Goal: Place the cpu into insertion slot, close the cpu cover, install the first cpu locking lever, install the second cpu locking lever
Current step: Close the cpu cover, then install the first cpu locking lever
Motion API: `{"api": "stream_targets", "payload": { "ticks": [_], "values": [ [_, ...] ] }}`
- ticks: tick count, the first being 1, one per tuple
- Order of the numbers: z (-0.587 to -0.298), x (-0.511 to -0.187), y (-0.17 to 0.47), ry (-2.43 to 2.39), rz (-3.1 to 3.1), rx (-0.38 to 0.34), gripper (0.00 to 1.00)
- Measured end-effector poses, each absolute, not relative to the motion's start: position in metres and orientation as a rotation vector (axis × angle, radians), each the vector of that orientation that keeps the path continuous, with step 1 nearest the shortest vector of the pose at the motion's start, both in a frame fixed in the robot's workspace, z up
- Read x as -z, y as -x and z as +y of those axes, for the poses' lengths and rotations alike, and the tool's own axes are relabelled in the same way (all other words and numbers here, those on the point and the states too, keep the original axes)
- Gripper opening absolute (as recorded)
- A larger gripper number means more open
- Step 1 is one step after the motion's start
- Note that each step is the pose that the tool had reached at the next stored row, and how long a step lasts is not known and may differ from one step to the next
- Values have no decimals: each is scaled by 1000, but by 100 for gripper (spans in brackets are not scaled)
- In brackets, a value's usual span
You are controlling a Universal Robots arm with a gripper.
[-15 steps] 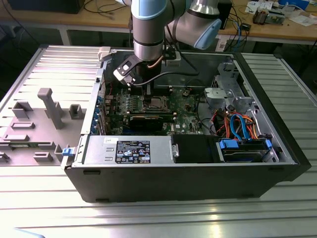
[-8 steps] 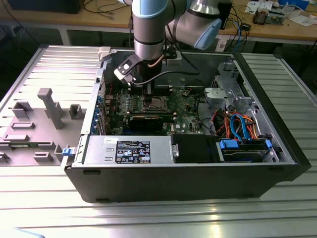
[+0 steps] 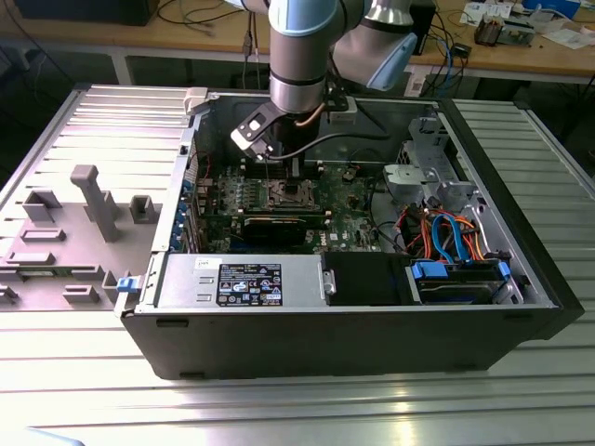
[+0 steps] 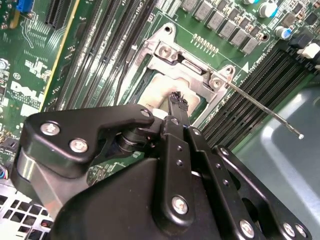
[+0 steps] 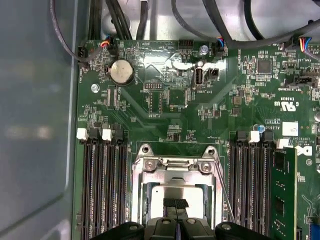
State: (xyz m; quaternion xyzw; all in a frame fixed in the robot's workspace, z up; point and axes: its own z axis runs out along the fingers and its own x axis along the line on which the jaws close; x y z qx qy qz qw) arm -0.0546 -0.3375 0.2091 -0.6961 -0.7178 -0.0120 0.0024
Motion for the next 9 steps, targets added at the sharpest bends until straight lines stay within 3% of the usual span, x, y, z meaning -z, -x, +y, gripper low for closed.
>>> {"api": "stream_targets", "payload": {
  "ticks": [9],
  "values": [
    [-337,-209,53,2184,-2252,38,11]
  ]
}}
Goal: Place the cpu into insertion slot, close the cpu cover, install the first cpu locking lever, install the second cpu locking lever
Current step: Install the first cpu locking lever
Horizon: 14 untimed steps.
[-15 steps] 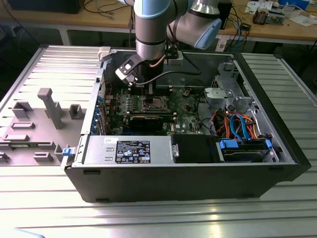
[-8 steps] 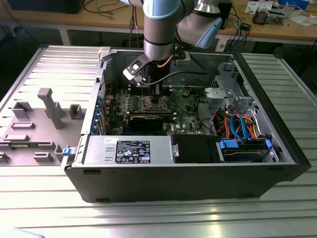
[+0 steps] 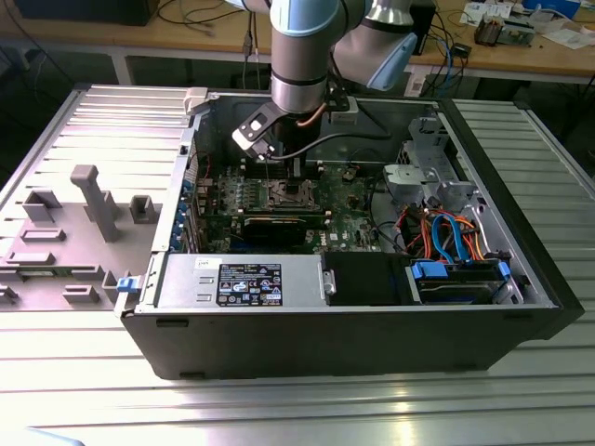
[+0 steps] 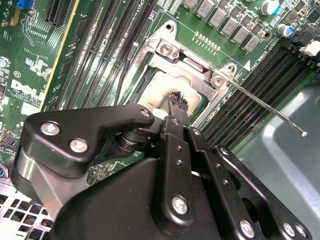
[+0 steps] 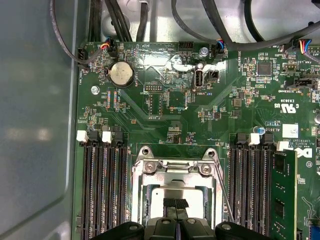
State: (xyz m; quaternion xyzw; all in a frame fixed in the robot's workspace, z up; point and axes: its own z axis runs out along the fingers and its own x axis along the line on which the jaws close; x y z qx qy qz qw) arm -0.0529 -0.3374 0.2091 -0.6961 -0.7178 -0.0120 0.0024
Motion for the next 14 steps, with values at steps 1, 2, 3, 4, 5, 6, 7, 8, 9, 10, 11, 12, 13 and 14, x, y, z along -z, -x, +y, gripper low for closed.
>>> {"api": "stream_targets", "payload": {
  "ticks": [1,2,3,4,5,6,7,8,9,10,11,12,13,14],
  "values": [
    [-337,-209,53,2184,-2252,38,11],
    [-337,-209,53,2184,-2252,38,11],
    [-337,-209,53,2184,-2252,38,11],
    [-337,-209,53,2184,-2252,38,11],
    [-337,-209,53,2184,-2252,38,11],
    [-337,-209,53,2184,-2252,38,11],
    [-337,-209,53,2184,-2252,38,11],
    [-337,-209,53,2184,-2252,38,11],
    [-337,-209,53,2184,-2252,38,11],
    [-337,-210,53,2184,-2252,38,11],
    [-337,-212,53,2183,-2252,38,11],
    [-337,-214,53,2183,-2252,38,11],
    [-337,-218,53,2184,-2252,38,11],
    [-337,-221,53,2184,-2252,38,11]
  ]
}}
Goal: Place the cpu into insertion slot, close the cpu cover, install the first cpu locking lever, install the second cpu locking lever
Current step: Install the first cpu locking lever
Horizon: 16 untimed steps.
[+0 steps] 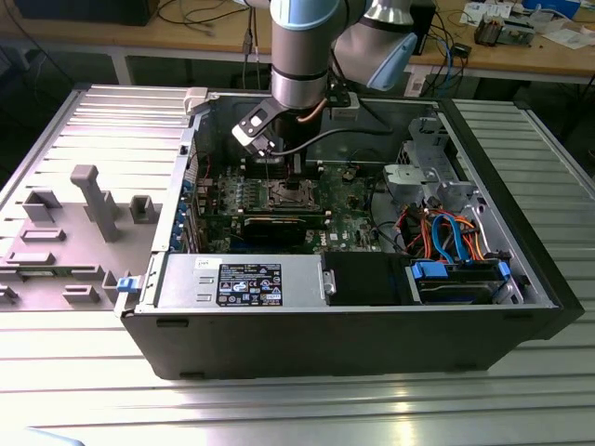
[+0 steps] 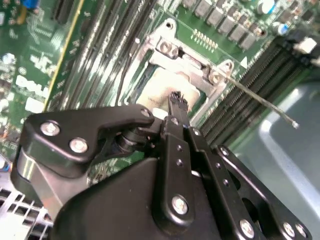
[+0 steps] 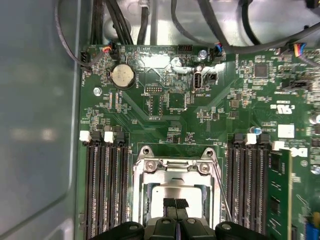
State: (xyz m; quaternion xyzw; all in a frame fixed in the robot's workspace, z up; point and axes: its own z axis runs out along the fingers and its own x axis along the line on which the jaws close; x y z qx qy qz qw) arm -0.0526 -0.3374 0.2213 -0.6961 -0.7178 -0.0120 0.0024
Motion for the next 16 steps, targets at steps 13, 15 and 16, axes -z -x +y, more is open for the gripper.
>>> {"api": "stream_targets", "payload": {
  "ticks": [13,15,16],
  "values": [
    [-338,-240,53,2081,-2346,36,11],
    [-338,-248,53,2081,-2346,36,11],
    [-338,-251,53,2081,-2346,36,11]
  ]
}}
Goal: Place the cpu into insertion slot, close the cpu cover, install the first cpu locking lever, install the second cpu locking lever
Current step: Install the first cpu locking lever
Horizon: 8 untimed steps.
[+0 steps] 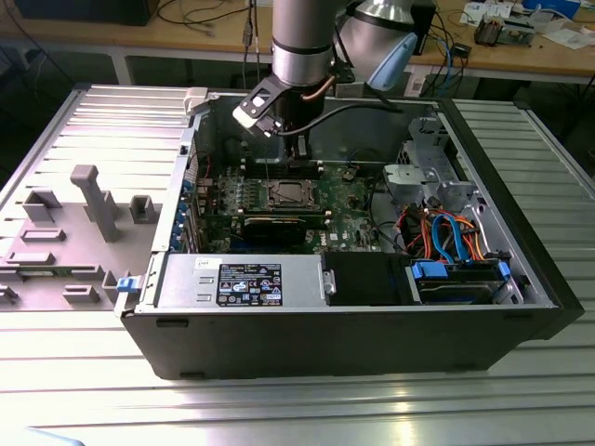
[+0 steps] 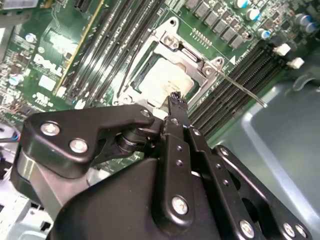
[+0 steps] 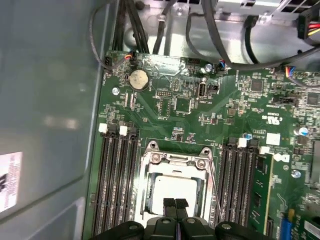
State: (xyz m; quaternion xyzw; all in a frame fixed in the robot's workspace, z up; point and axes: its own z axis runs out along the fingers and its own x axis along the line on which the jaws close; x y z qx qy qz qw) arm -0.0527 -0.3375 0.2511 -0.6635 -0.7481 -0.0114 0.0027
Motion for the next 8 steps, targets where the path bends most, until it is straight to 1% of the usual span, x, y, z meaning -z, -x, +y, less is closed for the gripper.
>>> {"api": "stream_targets", "payload": {
  "ticks": [4,7,8],
  "values": [
    [-338,-265,53,2081,-2346,36,11],
    [-338,-287,53,2081,-2347,35,11],
    [-338,-287,53,2081,-2347,35,11]
  ]
}}
